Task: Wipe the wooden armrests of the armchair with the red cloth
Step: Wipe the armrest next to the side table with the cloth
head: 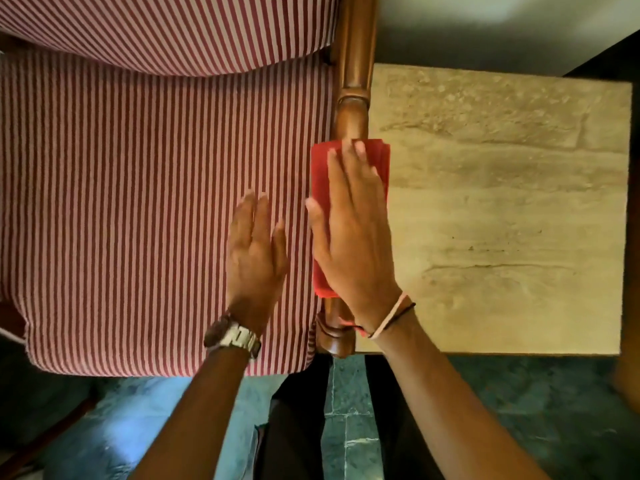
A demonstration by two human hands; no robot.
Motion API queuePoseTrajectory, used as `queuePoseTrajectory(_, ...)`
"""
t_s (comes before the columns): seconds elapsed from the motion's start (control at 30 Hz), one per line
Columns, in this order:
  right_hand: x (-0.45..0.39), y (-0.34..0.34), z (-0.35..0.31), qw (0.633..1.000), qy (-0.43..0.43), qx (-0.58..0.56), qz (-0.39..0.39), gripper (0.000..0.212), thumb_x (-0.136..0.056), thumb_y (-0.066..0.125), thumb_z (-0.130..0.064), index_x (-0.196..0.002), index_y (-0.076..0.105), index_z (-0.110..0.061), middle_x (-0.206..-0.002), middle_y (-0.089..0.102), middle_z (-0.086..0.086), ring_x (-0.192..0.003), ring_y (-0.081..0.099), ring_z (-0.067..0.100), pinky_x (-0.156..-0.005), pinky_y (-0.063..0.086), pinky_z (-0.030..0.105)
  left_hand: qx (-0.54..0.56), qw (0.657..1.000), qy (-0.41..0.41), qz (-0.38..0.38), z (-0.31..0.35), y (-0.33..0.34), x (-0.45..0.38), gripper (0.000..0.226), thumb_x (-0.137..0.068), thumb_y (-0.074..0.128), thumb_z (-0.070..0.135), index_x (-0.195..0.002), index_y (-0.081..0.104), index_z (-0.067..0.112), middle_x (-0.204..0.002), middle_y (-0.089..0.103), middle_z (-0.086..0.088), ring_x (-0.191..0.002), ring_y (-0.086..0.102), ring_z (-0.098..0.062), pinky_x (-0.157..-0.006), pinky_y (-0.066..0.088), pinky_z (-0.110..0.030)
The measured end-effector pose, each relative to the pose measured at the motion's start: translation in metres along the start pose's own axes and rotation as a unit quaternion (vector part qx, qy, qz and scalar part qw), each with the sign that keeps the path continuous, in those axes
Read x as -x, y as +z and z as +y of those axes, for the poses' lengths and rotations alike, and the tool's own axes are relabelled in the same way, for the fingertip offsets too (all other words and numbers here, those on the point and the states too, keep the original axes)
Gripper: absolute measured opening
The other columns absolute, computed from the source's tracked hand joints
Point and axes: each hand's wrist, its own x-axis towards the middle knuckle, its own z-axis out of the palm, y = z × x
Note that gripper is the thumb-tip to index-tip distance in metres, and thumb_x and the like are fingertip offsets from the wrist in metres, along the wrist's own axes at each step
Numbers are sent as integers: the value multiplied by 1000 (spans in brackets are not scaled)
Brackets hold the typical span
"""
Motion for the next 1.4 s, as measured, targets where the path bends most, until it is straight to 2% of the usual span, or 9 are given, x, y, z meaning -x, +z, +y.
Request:
queuePoseTrajectory(0.07,11,22,4,996,19,73,-43,65,-110,30,-37,-164,11,-5,-174,5,14,-163,2,27,-134,11,48,-72,994,62,-56,-31,20,-16,58,-107,37,31,-157,26,3,-166,20,-23,-156,17,-33,-128,19,-47)
queuePoseTrajectory(0.17,10,43,10,992,17,127,2,65,-109,30,-34,-164,9,-6,-174,6,13,-163,4,26,-134,8,45,-153,975,124,-101,-74,50,-29,62,-106,30,35,-157,23,-1,-167,16,-23,-157,15,-34,-126,23,-54)
queuePoseTrajectory(0.27,1,51,17,994,18,100,42,63,-108,31,-32,-163,14,-5,-174,13,14,-163,9,26,-134,8,42,-174,973,146,-41,-102,76,-28,61,-105,28,35,-156,27,1,-165,24,-21,-156,21,-31,-128,21,-49)
queuePoseTrajectory(0.37,-33,45,24,995,13,78,62,63,-109,33,-29,-162,15,-1,-173,13,19,-162,9,31,-134,12,46,-180,970,161,-3,-110,88,-27,60,-105,27,35,-157,25,4,-166,24,-18,-157,19,-28,-129,15,-44)
queuePoseTrajectory(0.53,-75,35,26,994,27,99,49,63,-108,30,-28,-163,11,-3,-174,7,17,-163,4,31,-133,12,45,-190,967,169,5,-110,86,-28,60,-105,29,33,-156,28,2,-165,26,-19,-156,23,-30,-128,21,-48)
queuePoseTrajectory(0.77,15,47,12,991,49,120,15,64,-109,34,-25,-164,8,-8,-175,4,13,-163,1,27,-134,14,46,-194,966,170,7,-112,87,-28,60,-105,29,33,-157,26,2,-166,24,-18,-156,21,-28,-127,22,-48)
queuePoseTrajectory(1.0,-75,39,20,989,41,133,51,61,-110,23,-31,-164,10,-6,-174,8,15,-163,5,30,-134,12,46,-197,967,163,2,-111,86,-27,60,-106,27,35,-157,27,3,-166,25,-18,-156,22,-28,-128,20,-46)
queuePoseTrajectory(1.23,25,44,12,993,48,107,-10,63,-111,25,-30,-164,3,-5,-175,-1,13,-163,-5,25,-134,9,43,-190,969,158,-5,-110,84,-27,61,-106,21,35,-158,23,3,-167,23,-16,-157,19,-27,-128,20,-46)
queuePoseTrajectory(1.4,-50,37,18,991,23,128,17,62,-111,26,-29,-164,6,-5,-174,2,15,-163,-1,29,-134,6,45,-188,969,159,-2,-113,86,-29,60,-106,23,34,-158,23,4,-167,23,-16,-157,19,-26,-128,21,-46)
